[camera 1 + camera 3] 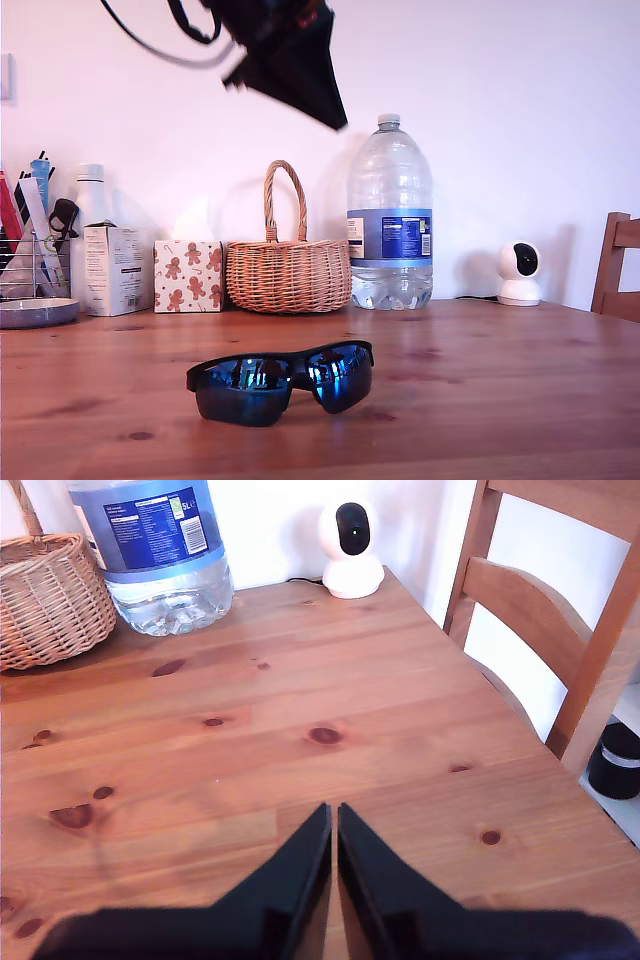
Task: Pick up the sunglasses and close them, then place them back on the table
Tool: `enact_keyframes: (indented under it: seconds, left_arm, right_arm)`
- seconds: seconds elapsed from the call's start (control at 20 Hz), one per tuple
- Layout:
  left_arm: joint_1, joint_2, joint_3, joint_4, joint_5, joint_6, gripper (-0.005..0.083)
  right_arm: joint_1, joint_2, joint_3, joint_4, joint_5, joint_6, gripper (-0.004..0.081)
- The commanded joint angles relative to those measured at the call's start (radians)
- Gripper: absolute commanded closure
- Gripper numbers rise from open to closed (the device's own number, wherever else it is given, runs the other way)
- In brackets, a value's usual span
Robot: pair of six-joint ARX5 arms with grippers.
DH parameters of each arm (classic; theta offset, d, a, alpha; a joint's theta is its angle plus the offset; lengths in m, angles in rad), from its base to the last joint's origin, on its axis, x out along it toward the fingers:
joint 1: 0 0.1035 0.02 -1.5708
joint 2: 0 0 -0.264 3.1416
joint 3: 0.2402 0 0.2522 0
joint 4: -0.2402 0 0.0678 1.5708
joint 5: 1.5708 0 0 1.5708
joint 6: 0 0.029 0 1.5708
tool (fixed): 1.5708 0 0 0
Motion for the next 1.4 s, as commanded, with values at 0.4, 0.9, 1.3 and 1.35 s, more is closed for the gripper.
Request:
enact_keyframes:
  seconds: [0.4,0.9,1.3,1.35]
  left_arm:
    - [0.101,-0.268,-0.422,0.625,-0.177,-0.012,0.0792]
    - [0.470,-0.397,-0.755,0.851,0.004,-0.063,0.0792]
    - [0.573,-0.576,-1.025,0.966,0.042,-0.090,0.0792]
    - [0.573,-0.608,-1.068,0.991,0.042,-0.100,0.0792]
  right_arm:
    - [-0.003,0.003,-0.011,0.016,0.000,0.000,0.0780]
    - [-0.003,0.003,-0.011,0.031,0.002,-0.011,0.0780]
    - [-0.005,-0.030,-0.011,0.053,0.006,-0.073,0.0780]
    - [-0.005,-0.049,-0.011,0.053,0.006,-0.079,0.0780]
